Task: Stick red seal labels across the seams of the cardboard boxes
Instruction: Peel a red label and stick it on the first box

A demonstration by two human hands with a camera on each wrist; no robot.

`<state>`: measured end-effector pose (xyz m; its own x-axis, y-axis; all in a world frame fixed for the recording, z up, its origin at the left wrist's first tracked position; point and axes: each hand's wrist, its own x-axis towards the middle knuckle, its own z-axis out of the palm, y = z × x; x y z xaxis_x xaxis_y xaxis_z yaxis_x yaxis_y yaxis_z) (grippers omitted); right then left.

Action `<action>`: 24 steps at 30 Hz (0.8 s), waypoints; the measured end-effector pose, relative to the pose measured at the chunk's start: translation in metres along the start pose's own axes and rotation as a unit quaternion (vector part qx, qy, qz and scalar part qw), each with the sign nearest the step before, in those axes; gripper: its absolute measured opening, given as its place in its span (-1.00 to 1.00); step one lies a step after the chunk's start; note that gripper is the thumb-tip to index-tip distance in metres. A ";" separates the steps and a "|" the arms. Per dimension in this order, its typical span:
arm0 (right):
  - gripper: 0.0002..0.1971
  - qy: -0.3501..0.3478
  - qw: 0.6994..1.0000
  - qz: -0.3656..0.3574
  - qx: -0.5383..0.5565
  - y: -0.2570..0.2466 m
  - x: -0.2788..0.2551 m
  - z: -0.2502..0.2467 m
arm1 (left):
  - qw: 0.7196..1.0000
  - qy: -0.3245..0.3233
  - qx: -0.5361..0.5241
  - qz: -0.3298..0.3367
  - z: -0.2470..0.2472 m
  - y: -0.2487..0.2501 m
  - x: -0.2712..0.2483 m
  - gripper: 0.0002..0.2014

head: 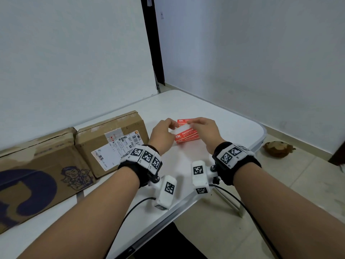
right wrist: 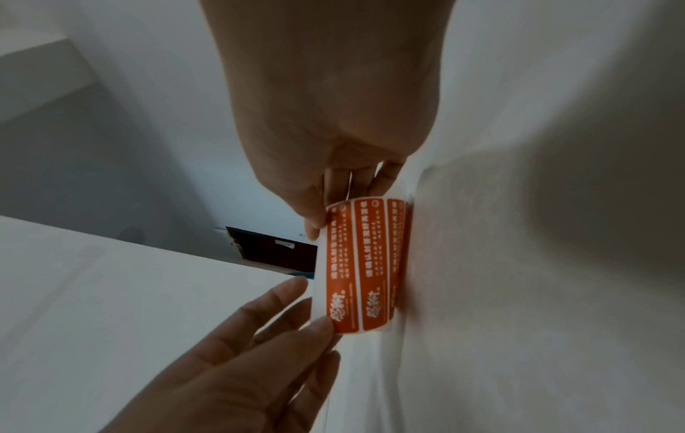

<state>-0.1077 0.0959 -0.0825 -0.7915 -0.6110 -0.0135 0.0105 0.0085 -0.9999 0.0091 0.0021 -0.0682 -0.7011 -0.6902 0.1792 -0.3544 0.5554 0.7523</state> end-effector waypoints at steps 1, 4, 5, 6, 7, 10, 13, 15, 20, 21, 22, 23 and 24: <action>-0.78 -0.005 1.000 -0.006 -0.003 0.000 0.000 0.001 | 0.999 -0.002 0.030 0.014 -0.001 0.000 0.000 -0.71; -0.74 -0.020 1.000 -0.015 -0.008 -0.001 -0.003 0.003 | 0.992 0.021 0.106 0.069 -0.004 0.001 -0.001 -0.78; -0.74 -0.022 1.000 -0.015 -0.010 -0.002 -0.005 0.004 | 0.985 0.040 0.141 0.088 -0.005 0.002 -0.002 -0.79; -0.76 -0.026 0.999 -0.016 -0.008 -0.003 -0.006 0.005 | 0.978 0.057 0.173 0.105 -0.005 0.004 -0.003 -0.80; -0.78 -0.033 0.999 -0.016 -0.006 -0.004 -0.007 0.006 | 0.971 0.066 0.193 0.121 -0.005 0.006 -0.004 -0.81; -0.92 -0.046 0.999 -0.010 0.008 -0.009 -0.011 0.011 | 0.969 0.034 0.192 0.149 -0.005 0.009 -0.003 -0.79; -0.90 -0.032 0.999 0.006 0.014 -0.010 -0.011 0.016 | 0.974 0.003 0.157 0.166 -0.005 0.007 -0.002 -0.80; -0.83 -0.019 1.000 0.015 0.008 -0.008 -0.010 0.018 | 0.974 0.000 0.146 0.175 -0.006 0.005 -0.001 -0.82; -0.87 -0.014 0.999 0.034 0.016 -0.008 -0.008 0.018 | 0.966 -0.001 0.166 0.198 -0.007 0.005 0.000 -0.84; -0.88 -0.018 0.999 0.036 0.023 -0.009 -0.008 0.017 | 0.963 0.002 0.173 0.205 -0.007 0.006 0.000 -0.84; -0.87 -0.022 0.999 0.035 0.033 -0.010 -0.007 0.016 | 0.961 0.005 0.179 0.213 -0.007 0.006 0.000 -0.84; -0.86 -0.025 0.998 0.035 0.043 -0.010 -0.007 0.015 | 0.958 0.010 0.184 0.219 -0.007 0.007 0.000 -0.84; -0.86 -0.027 0.998 0.034 0.052 -0.011 -0.007 0.014 | 0.956 0.013 0.190 0.225 -0.006 0.008 -0.001 -0.85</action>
<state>-0.0935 0.0894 -0.0710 -0.7531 -0.6531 -0.0792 0.1289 -0.0285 -0.9912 0.0108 0.0038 -0.0585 -0.8214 -0.3504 0.4500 -0.2230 0.9235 0.3120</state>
